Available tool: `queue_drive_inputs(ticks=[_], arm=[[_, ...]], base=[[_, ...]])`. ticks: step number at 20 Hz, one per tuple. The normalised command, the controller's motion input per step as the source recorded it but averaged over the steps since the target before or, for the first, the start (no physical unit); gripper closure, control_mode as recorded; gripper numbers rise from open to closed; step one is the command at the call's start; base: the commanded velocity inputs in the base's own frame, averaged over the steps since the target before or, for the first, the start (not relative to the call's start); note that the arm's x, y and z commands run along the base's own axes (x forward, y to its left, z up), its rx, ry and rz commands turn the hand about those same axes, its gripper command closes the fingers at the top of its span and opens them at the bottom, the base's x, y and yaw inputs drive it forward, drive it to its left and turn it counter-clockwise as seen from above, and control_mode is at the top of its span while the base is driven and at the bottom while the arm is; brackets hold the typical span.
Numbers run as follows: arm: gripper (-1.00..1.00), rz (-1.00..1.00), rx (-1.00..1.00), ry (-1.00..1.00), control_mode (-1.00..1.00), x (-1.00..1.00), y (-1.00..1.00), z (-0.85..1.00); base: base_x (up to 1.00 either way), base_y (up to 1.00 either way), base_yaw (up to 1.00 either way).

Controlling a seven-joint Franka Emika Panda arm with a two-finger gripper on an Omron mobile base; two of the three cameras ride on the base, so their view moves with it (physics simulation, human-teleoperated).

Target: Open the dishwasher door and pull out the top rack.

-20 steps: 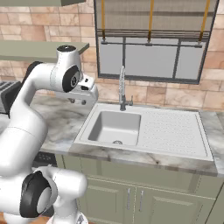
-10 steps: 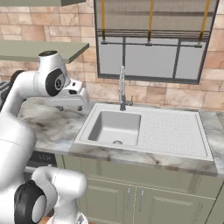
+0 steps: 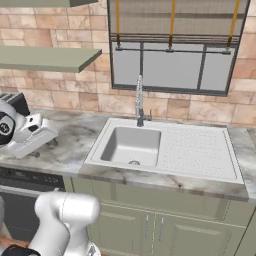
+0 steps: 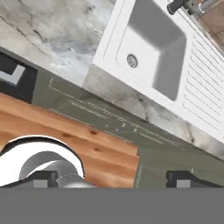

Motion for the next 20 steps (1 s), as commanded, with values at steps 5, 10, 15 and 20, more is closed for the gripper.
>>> queue_drive_inputs(ticks=[5,10,15,20], arm=[[-1.0,0.43,-0.35,0.01,-1.0,-0.38,0.77,-0.38],[-1.0,0.55,-0.36,0.07,-1.0,0.01,0.49,-0.52],[-1.0,0.36,-0.35,0.07,-1.0,0.03,0.69,-0.49],[-1.0,0.04,-0.25,0.08,-1.0,0.16,0.92,-0.44]], base=[[0.0,0.0,0.0],[0.0,0.0,0.0],[0.0,0.0,0.0],[0.0,0.0,0.0]])
